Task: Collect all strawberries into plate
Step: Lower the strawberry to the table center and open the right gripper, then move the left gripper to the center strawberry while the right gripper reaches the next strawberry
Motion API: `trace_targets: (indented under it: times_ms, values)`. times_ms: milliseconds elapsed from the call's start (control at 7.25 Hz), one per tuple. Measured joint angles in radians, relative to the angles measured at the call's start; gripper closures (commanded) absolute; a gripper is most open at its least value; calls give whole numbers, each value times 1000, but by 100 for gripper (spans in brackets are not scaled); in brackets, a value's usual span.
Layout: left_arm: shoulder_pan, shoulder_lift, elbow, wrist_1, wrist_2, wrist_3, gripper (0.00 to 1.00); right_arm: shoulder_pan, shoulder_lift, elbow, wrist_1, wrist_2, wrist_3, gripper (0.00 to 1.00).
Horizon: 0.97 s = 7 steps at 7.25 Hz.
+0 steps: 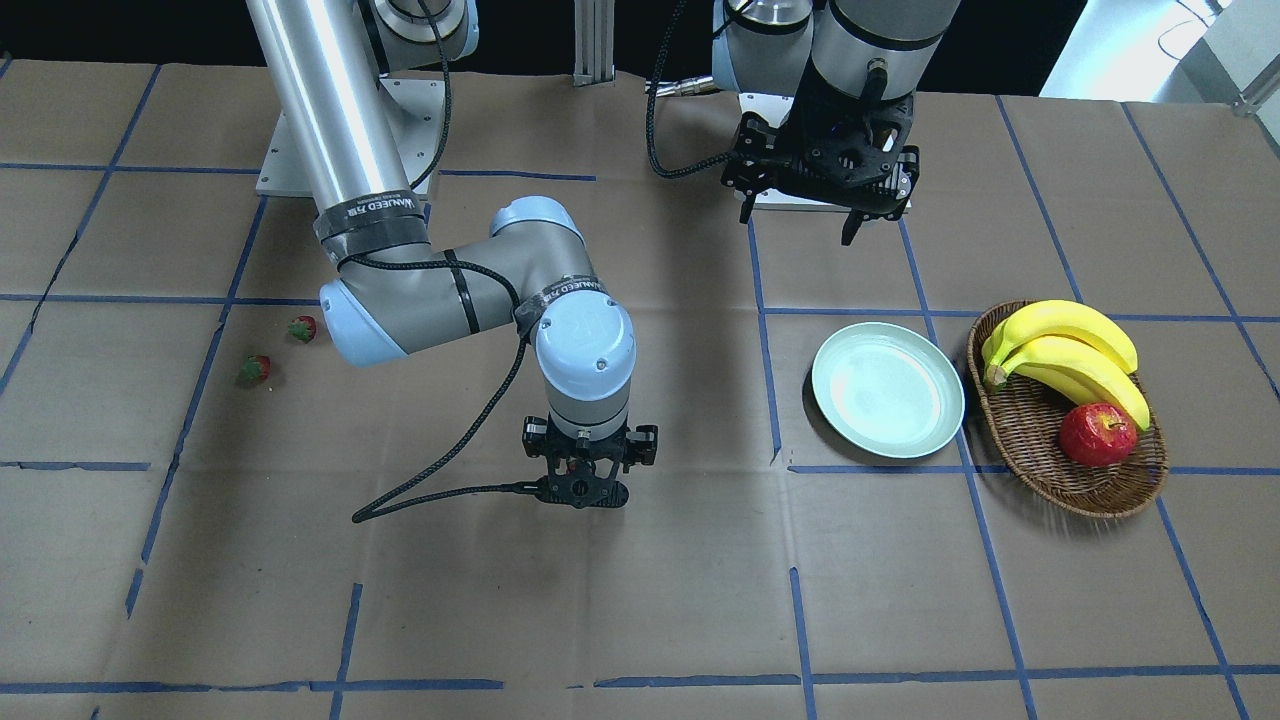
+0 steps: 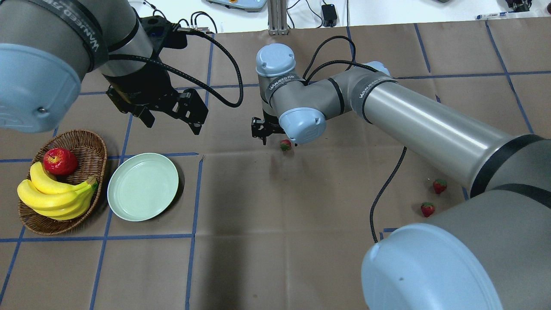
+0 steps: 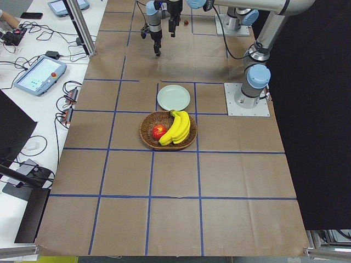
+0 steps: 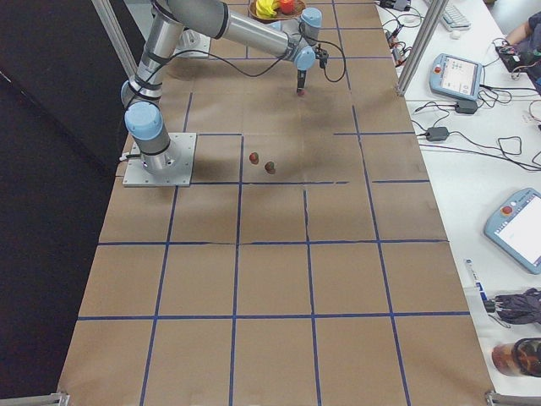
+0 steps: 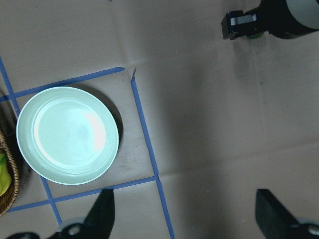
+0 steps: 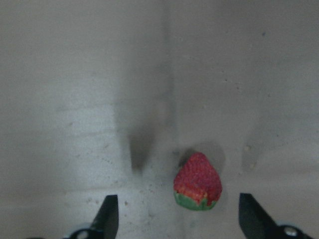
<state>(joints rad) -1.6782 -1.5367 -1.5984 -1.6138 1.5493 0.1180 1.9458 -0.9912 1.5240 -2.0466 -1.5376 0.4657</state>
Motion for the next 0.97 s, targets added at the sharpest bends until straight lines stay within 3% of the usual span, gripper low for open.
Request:
trace_targets:
  times_ms: [552,966]
  values:
    - [15,3,0,1,-2,-2,0,-165,-220,28,203,-27,-159,0]
    - [29,-42,-22,9,-2,3,0,-347,-401,229,212,-71,-376,0]
